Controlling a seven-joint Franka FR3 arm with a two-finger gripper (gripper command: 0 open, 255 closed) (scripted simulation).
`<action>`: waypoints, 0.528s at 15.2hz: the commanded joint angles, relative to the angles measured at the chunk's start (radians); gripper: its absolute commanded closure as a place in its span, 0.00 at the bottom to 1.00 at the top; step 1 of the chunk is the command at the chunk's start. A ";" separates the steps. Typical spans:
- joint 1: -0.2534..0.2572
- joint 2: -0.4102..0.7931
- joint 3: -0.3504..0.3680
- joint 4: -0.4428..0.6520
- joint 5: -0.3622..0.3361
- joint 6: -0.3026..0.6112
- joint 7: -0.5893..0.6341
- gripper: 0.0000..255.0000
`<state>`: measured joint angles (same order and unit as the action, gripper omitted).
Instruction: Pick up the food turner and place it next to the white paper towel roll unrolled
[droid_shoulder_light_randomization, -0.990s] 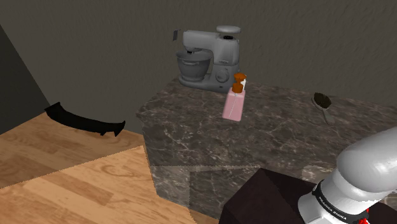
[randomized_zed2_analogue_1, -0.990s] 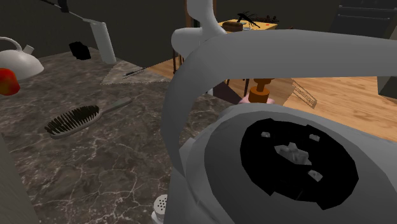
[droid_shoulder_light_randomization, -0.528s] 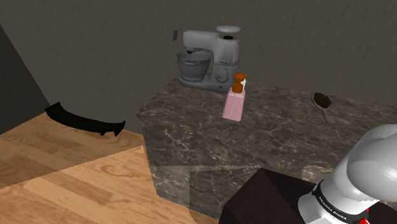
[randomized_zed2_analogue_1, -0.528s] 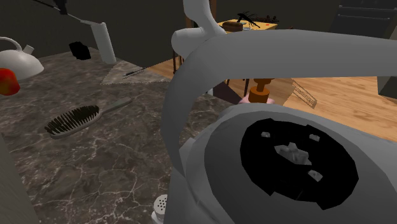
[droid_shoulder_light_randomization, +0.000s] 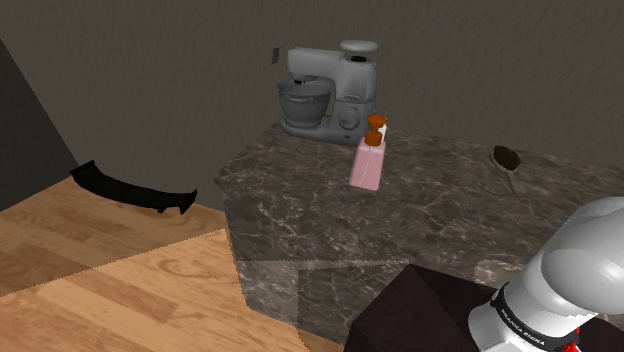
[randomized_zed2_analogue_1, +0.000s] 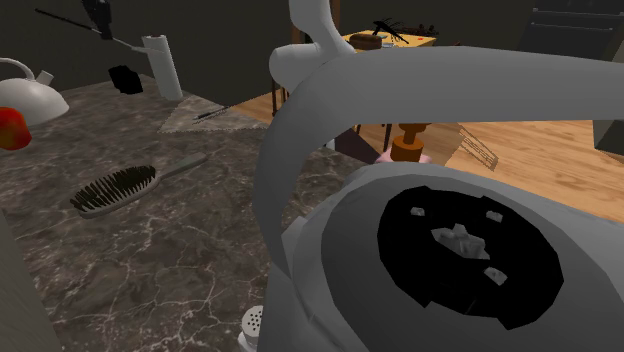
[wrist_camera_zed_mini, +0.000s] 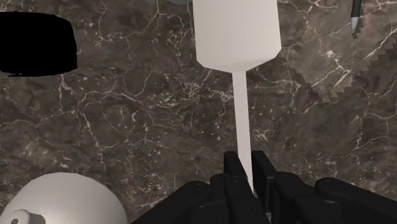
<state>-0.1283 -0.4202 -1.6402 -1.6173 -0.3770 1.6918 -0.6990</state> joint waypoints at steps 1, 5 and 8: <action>-0.010 -0.002 0.002 -0.029 -0.003 0.027 0.003 1.00; -0.022 -0.009 0.000 -0.084 -0.013 0.078 0.010 1.00; -0.026 -0.015 -0.007 -0.122 -0.022 0.115 0.016 1.00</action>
<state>-0.1455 -0.4357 -1.6513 -1.7236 -0.3983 1.7940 -0.6839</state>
